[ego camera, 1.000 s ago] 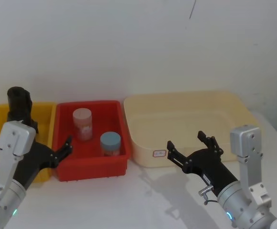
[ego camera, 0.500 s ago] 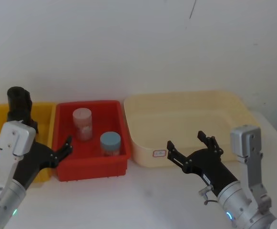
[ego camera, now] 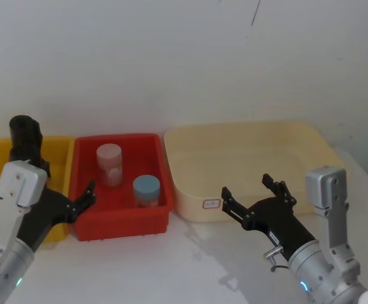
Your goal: Pick up the garbage bag with the one hand and transfer it to the other hand.
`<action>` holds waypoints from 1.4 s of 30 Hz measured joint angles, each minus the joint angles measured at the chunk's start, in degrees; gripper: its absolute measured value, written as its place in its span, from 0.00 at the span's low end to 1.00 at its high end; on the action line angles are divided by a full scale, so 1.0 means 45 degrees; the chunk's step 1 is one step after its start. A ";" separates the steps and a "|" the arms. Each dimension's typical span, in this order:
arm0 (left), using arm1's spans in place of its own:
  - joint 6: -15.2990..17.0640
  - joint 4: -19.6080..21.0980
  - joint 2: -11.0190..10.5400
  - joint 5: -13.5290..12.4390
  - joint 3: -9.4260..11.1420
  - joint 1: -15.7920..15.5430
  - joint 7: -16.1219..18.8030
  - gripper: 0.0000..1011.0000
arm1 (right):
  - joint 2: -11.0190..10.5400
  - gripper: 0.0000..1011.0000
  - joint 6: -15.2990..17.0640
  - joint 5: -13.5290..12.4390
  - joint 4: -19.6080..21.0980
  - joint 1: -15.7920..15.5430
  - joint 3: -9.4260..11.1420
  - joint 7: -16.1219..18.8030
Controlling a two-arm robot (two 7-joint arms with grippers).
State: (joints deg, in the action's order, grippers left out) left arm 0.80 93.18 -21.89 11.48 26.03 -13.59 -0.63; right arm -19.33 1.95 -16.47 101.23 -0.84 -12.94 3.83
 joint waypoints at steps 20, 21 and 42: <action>0.0486 0.0753 -0.0225 0.0662 -0.0550 0.0836 -0.0119 0.99 | 0.0000 0.99 0.0000 0.0000 0.0000 0.0000 0.0000 0.0000; 0.0574 0.0914 -0.0290 0.0821 -0.0710 0.1038 -0.0117 0.99 | -0.0001 0.99 0.0000 0.0000 0.0000 0.0000 0.0001 0.0000; 0.1878 0.1807 -0.0716 0.2682 -0.2656 0.1882 -0.0222 0.99 | 0.0000 0.99 0.0000 0.0000 0.0000 0.0000 0.0000 0.0000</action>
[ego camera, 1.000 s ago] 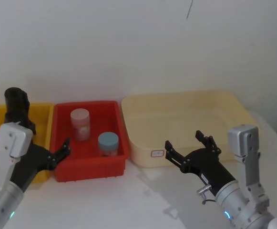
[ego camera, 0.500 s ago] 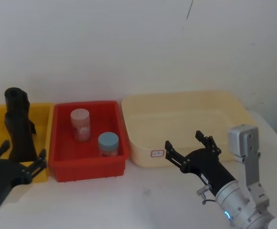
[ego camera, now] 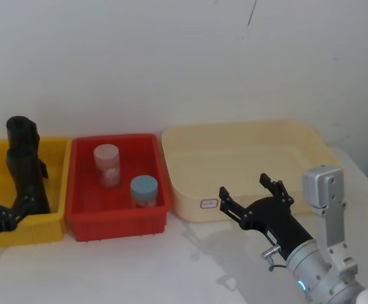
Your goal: Pick up the garbage bag with the one hand and transfer it to the other hand.
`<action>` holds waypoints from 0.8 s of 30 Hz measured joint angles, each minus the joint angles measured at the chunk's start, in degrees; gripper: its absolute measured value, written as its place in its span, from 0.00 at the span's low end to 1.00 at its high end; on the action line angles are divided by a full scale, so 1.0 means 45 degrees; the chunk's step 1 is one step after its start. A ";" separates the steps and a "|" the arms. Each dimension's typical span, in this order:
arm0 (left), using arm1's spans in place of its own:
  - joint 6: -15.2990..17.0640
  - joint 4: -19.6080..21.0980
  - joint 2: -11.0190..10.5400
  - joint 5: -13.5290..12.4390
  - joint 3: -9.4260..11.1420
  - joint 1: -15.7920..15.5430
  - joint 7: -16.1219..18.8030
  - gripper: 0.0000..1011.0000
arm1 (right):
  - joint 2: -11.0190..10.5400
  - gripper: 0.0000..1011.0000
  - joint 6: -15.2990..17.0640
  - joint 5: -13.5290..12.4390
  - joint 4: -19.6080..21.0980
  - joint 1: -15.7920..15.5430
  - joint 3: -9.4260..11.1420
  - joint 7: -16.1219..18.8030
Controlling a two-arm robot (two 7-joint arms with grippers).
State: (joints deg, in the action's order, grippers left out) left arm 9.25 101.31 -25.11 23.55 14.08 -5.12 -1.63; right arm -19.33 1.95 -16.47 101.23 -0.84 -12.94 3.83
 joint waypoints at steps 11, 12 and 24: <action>0.0645 -0.1139 0.0288 0.0286 0.0031 -0.1288 -0.0510 0.99 | 0.0000 0.99 0.0000 0.0000 0.0000 0.0000 0.0001 -0.0001; 0.0679 -0.1247 0.0304 0.0286 0.0056 -0.1362 -0.0538 0.99 | 0.0000 0.99 0.0000 0.0000 0.0000 0.0000 0.0001 0.0000; 0.1016 -0.2734 0.0544 -0.0092 0.0501 -0.2680 -0.0912 0.99 | 0.0000 0.99 0.0000 0.0001 0.0000 0.0000 0.0001 0.0000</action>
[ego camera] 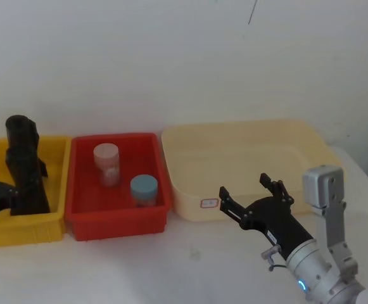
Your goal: Pick up the garbage bag with the one hand and transfer it to the other hand.
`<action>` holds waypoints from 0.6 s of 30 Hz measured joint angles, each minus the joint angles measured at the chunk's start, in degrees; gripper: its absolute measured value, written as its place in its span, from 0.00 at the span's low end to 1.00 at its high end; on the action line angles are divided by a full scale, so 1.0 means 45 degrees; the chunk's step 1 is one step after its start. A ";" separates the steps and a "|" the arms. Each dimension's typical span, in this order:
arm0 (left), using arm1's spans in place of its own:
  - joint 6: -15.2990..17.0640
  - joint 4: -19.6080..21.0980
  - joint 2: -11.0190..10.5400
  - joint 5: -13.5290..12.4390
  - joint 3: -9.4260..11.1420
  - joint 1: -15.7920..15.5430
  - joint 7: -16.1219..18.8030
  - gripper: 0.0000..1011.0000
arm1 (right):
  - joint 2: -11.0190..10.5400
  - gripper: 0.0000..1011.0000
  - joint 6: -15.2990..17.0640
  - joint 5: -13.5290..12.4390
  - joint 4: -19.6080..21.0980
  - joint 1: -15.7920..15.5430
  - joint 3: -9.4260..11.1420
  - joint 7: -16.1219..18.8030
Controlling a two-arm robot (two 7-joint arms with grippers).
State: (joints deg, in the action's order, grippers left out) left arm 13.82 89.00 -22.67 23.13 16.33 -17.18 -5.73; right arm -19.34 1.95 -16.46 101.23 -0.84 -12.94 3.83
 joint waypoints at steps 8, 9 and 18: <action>0.0019 -0.1221 0.0288 -0.0370 0.0347 -0.0962 -0.0238 0.98 | 0.0001 0.99 0.0000 0.0000 0.0000 0.0000 0.0000 0.0000; 0.0016 -0.1361 0.0326 -0.0420 0.0387 -0.1087 -0.0289 0.95 | 0.0000 0.99 0.0000 0.0000 0.0000 0.0000 0.0000 0.0000; -0.0109 -0.2130 0.0558 -0.0612 0.0614 -0.1628 -0.0611 0.71 | 0.0000 0.99 0.0000 -0.0001 0.0000 0.0001 -0.0001 0.0000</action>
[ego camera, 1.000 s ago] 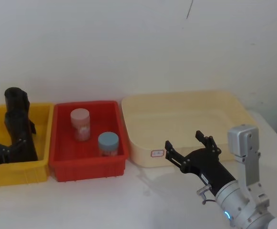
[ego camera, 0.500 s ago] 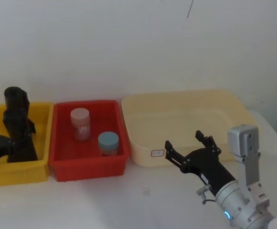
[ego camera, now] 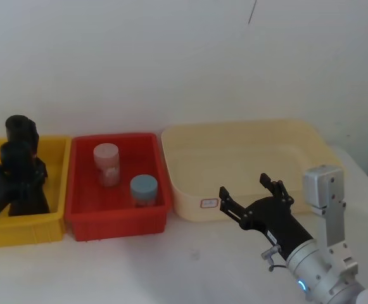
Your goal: Pick up the garbage bag with the one hand and transfer it to the other hand.
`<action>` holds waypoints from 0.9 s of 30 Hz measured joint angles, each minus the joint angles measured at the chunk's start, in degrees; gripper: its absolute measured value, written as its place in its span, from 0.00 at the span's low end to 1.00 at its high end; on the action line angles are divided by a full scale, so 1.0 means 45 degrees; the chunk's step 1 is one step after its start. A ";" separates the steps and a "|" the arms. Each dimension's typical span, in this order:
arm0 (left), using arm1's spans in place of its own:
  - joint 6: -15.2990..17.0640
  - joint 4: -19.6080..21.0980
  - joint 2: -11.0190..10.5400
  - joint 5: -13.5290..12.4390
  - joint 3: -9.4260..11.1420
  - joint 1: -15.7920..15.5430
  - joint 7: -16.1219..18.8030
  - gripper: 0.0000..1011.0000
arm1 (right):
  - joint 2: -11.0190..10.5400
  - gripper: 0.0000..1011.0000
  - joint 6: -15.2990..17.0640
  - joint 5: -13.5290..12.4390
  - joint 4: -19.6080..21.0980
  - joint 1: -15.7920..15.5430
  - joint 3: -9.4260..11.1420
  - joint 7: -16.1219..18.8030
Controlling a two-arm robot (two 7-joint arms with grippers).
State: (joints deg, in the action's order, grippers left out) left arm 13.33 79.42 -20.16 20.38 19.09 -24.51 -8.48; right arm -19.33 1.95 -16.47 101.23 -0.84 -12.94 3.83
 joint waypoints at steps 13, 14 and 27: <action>-0.0090 -0.0357 0.0112 -0.0162 0.0102 -0.0254 -0.0181 0.53 | 0.0000 0.99 0.0000 0.0001 -0.0001 -0.0001 0.0001 0.0000; -0.0089 -0.0335 0.0106 -0.0184 0.0102 -0.0241 -0.0178 0.52 | 0.0000 0.99 0.0000 0.0001 -0.0001 -0.0001 0.0000 0.0000; 0.0073 0.0670 -0.0104 -0.0319 -0.0154 -0.0165 -0.0142 0.45 | 0.0000 0.99 0.0000 0.0000 0.0000 -0.0001 0.0001 0.0000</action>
State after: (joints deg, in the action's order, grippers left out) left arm 13.66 82.43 -20.62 18.94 18.40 -25.25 -9.12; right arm -19.34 1.95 -16.47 101.23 -0.84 -12.94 3.83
